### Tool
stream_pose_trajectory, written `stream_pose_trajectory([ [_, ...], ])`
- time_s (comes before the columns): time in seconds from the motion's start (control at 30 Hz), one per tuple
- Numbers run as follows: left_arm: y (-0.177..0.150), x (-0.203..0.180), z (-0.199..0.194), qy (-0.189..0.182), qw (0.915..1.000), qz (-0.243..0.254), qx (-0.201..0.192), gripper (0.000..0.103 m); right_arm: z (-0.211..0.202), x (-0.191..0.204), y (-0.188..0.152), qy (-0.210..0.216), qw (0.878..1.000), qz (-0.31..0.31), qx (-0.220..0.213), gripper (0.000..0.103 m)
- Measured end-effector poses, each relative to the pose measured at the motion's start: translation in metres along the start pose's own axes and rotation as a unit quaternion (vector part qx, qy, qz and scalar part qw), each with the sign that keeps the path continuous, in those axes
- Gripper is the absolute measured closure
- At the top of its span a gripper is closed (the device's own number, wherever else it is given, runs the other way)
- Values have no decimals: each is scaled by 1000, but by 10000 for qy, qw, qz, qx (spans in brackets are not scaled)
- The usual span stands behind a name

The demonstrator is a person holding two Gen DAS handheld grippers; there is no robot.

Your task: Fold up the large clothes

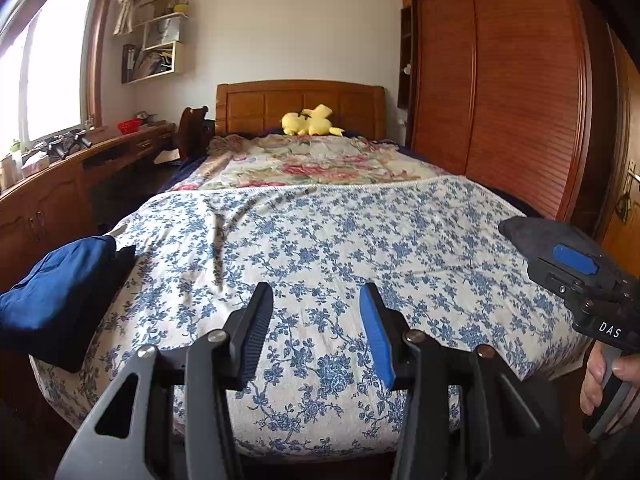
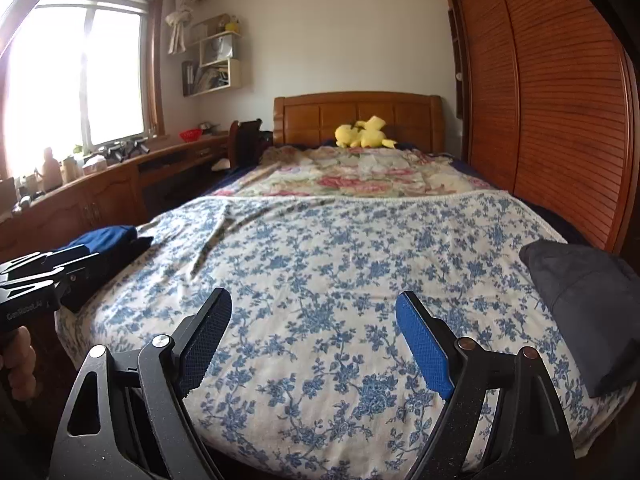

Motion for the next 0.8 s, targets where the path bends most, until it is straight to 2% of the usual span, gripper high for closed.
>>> stream_pose_trajectory([
  [0.23, -5, 11, -3, 65, 9999, -114, -52, 59, -7, 3, 2, 43, 10000, 0, -79, 17],
  [0.8, -8, 7, -5, 133, 9998, -53, -122, 59, -3, 1, -2, 58, 10000, 33, -33, 17],
])
Point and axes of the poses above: each gripper's, at about its wrist camera, not at the fingertips, and z roughly the way its jaws point, x to its left, y to its top, the point moved 7 cm from there along z, roughly the way its jaws point, and after that the axes turned 10 degrees about x, right-handed, at the moved point
